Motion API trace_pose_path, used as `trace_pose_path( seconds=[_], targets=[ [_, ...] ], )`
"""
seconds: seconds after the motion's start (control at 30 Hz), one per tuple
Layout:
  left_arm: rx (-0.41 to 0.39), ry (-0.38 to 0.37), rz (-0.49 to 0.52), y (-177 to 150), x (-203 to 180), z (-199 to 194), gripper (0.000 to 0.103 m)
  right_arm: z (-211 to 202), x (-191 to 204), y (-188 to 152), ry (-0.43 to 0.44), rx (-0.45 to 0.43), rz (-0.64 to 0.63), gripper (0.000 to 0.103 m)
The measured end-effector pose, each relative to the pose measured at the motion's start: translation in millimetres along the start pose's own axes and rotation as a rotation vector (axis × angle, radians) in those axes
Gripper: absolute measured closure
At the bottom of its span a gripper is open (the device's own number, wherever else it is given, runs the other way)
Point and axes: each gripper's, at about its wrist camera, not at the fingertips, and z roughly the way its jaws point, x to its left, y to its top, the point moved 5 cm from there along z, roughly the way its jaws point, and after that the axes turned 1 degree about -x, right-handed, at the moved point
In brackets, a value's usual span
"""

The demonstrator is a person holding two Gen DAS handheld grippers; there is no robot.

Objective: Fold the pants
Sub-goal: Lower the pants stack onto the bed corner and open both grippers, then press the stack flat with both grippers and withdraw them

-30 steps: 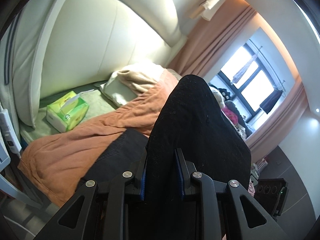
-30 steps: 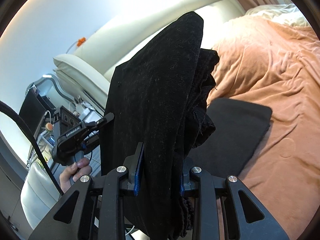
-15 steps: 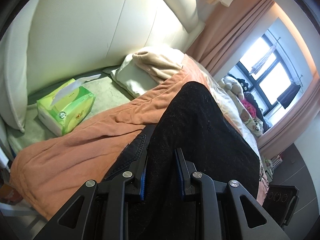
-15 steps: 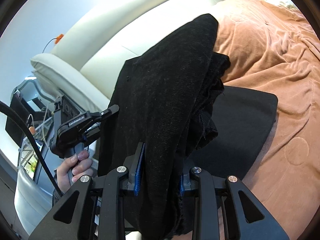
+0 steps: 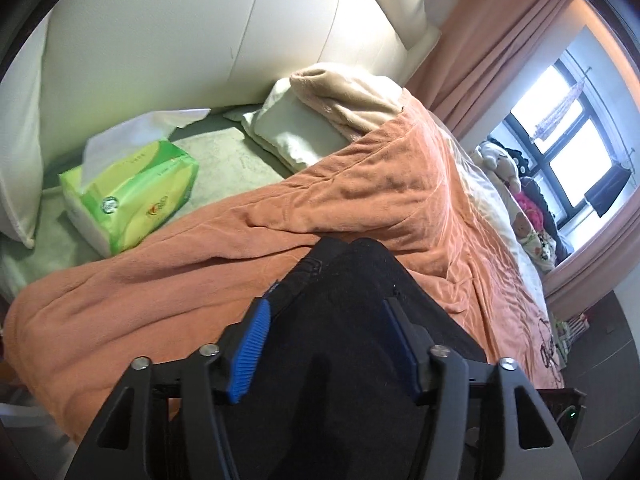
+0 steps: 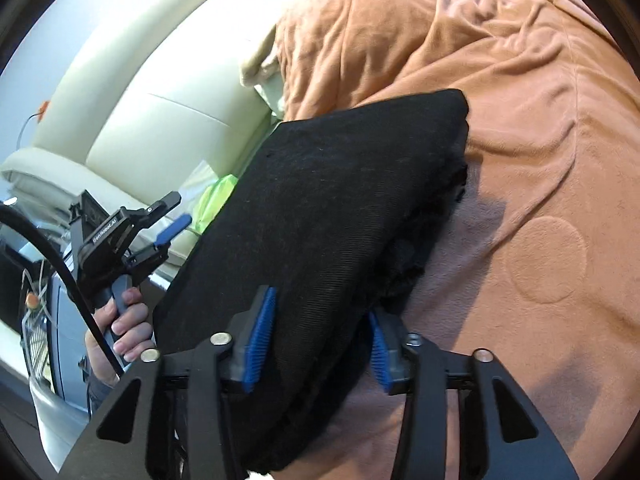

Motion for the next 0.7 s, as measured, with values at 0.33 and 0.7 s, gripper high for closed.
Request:
trace_pose_path(
  seconds=[0.33,0.7],
  targets=[
    [-0.012,0.028,0.026,-28,-4,-41,0.041,-56,-4,7,-0.034,-0.092,-0.079,0.038],
    [0.001,0.062,0.086,-57,-29,-43,0.041,-47,36,26,-0.017,-0.058,-0.319,0.051]
  ],
)
